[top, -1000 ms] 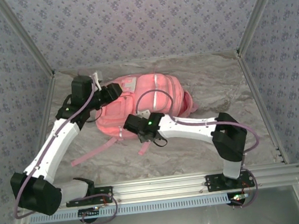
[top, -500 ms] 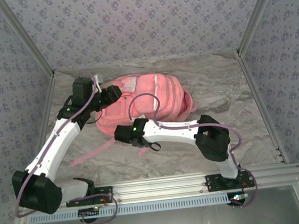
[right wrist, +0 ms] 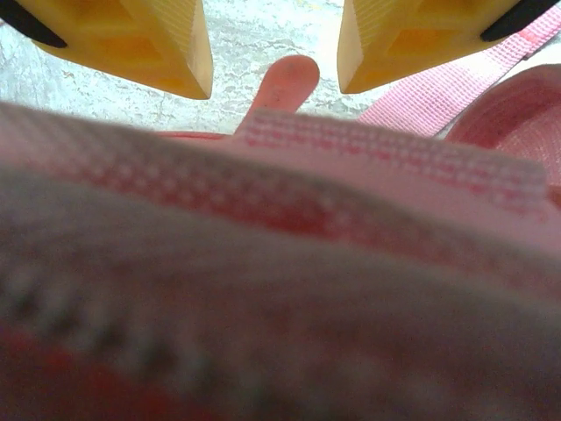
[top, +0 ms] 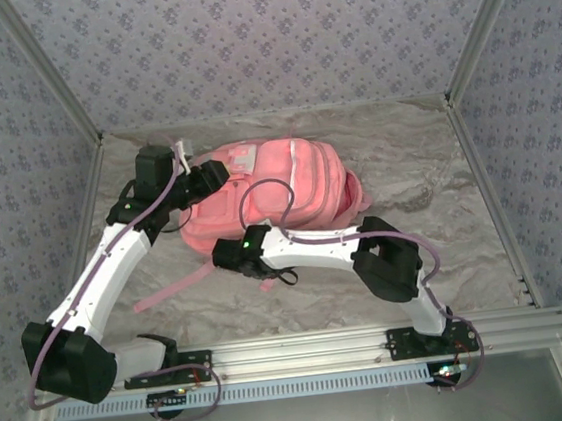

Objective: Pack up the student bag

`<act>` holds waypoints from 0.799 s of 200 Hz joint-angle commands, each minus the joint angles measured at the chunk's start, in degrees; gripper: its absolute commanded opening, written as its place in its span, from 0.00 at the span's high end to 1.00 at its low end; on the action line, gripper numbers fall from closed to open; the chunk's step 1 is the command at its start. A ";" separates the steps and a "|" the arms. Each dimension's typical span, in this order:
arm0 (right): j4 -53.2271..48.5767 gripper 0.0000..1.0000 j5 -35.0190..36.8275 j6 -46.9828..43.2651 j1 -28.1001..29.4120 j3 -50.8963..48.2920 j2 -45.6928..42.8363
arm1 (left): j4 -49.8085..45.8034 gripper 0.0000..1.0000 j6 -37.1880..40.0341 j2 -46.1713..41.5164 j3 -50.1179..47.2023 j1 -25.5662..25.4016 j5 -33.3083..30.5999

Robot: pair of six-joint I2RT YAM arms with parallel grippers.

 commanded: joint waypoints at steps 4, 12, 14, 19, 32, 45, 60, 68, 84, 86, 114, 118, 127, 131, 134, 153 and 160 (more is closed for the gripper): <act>-1.61 0.61 1.76 0.80 -0.35 1.66 1.45 | 1.80 0.49 -0.47 -1.16 -0.07 0.41 1.14; -2.26 0.64 2.45 0.88 -0.51 1.92 1.49 | 1.78 0.49 -0.53 -1.07 -0.02 0.45 1.20; -2.40 0.65 2.70 1.04 -0.52 1.92 1.51 | 1.78 0.50 -0.56 -1.06 0.01 0.44 1.21; -2.69 0.67 3.21 1.20 -0.67 2.07 1.49 | 1.78 0.49 -0.60 -1.06 -0.05 0.49 1.21; -2.39 0.77 3.88 1.16 -0.84 1.90 1.02 | 1.91 0.49 -0.56 -0.98 0.04 0.50 1.29; -1.63 0.85 3.79 0.67 -0.91 1.69 0.67 | 1.95 0.49 -0.59 -0.90 -0.04 0.58 1.25; -1.12 0.94 3.20 0.17 -0.80 1.66 0.48 | 1.95 0.50 -0.62 -0.76 -0.02 0.68 1.46; -0.85 0.96 2.89 -0.12 -0.65 1.60 0.22 | 1.96 0.49 -0.67 -0.64 -0.08 0.68 1.47; -0.59 0.98 2.61 -0.22 -0.10 0.88 -0.75 | 1.96 0.50 -0.55 -0.54 0.00 0.76 1.40; -0.55 0.98 2.65 -0.18 -0.05 0.72 -1.03 | 1.95 0.50 -0.57 -0.54 -0.01 0.76 1.39; 4.27 0.99 1.44 0.01 -0.13 -5.83 -6.66 | 1.96 0.50 -0.54 -0.10 -0.06 0.91 1.30; 5.52 0.99 0.99 0.11 -0.32 -7.27 -7.73 | 1.95 0.50 -0.60 -0.04 0.03 0.94 1.29; 9.25 1.00 -0.35 -0.22 -0.85 -10.77 -10.40 | 1.93 0.50 -0.56 -0.03 0.00 1.10 1.27; 10.72 1.00 -1.10 -0.50 -1.06 -12.31 -11.54 | 1.87 0.50 -0.45 -0.02 -0.06 1.16 1.22; 11.86 1.00 -1.40 -0.51 -1.28 -13.50 -12.47 | 1.74 0.50 -0.43 -0.01 -0.07 1.20 1.13; 17.81 1.00 -2.87 -1.11 -2.24 -19.33 -17.35 | 1.00 0.50 0.22 -0.33 0.10 1.29 0.24; 19.85 1.00 -3.01 -1.55 -2.39 -21.47 -19.16 | 0.54 0.50 0.44 -0.45 0.19 1.29 -0.22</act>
